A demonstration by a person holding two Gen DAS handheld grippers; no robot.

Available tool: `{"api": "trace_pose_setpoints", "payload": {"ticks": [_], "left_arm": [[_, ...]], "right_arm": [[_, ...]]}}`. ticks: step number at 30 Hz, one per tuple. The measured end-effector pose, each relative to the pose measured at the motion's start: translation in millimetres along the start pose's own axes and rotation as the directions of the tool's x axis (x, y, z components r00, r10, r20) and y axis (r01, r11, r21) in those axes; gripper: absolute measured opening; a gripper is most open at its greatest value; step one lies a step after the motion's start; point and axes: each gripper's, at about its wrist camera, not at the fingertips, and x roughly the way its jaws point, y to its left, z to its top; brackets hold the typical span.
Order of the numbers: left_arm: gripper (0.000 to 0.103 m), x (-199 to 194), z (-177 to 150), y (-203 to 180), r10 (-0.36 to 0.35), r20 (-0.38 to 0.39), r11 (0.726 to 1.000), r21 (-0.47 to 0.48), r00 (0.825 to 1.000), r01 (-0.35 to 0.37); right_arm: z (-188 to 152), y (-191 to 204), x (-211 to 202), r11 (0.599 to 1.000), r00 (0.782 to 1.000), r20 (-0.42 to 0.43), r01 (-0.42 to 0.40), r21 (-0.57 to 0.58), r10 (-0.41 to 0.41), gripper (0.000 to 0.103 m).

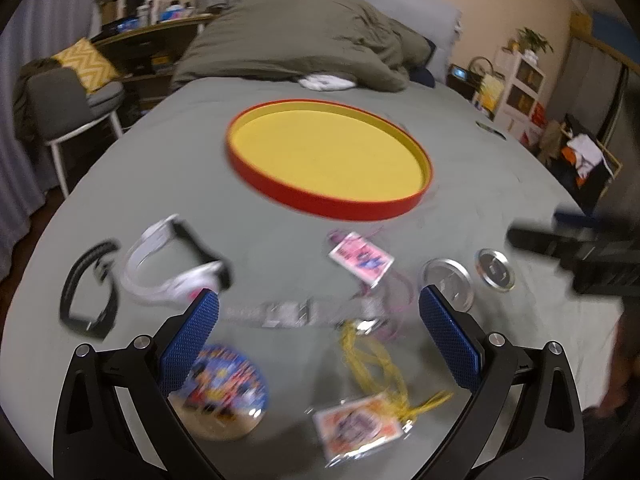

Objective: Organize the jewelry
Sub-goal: 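Move the right tool over the large silver button while the left tool approaches the pink card holder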

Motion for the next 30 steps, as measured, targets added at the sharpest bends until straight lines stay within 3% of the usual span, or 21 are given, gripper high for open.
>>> {"api": "trace_pose_setpoints", "payload": {"ticks": [3,6,10,16,24,30], "left_arm": [[0.098,17.0,17.0,-14.6,-0.008,-0.033,1.0,0.014,0.999,0.008],[0.098,41.6,26.4,-23.9,0.005,-0.082,1.0,0.029,0.997,-0.003],[0.098,68.9,25.5,-26.0,-0.005,-0.154,1.0,0.02,0.988,0.008],[0.098,106.1,30.2,-20.5,-0.054,-0.225,0.997,-0.06,0.973,0.042],[0.098,144.4,38.6,-43.4,0.02,-0.331,0.998,0.066,0.943,0.002],[0.098,159.4,36.0,-42.9,0.059,-0.359,0.996,0.082,0.932,-0.032]], "right_arm": [[29.4,-9.4,-8.5,0.999,1.0,-0.01,0.026,0.041,-0.025,0.095],[37.7,-24.2,0.9,0.991,0.998,-0.051,-0.027,0.128,0.034,0.095],[21.9,-41.4,33.6,0.977,0.993,-0.111,-0.005,0.214,0.03,0.095],[8.0,-59.2,64.9,0.978,0.988,-0.151,0.009,0.209,0.023,0.095],[-13.7,-89.0,113.8,0.951,0.965,-0.244,-0.015,0.31,0.095,0.095],[-19.8,-87.1,136.6,0.954,0.946,-0.305,-0.014,0.299,0.109,0.095]]}}
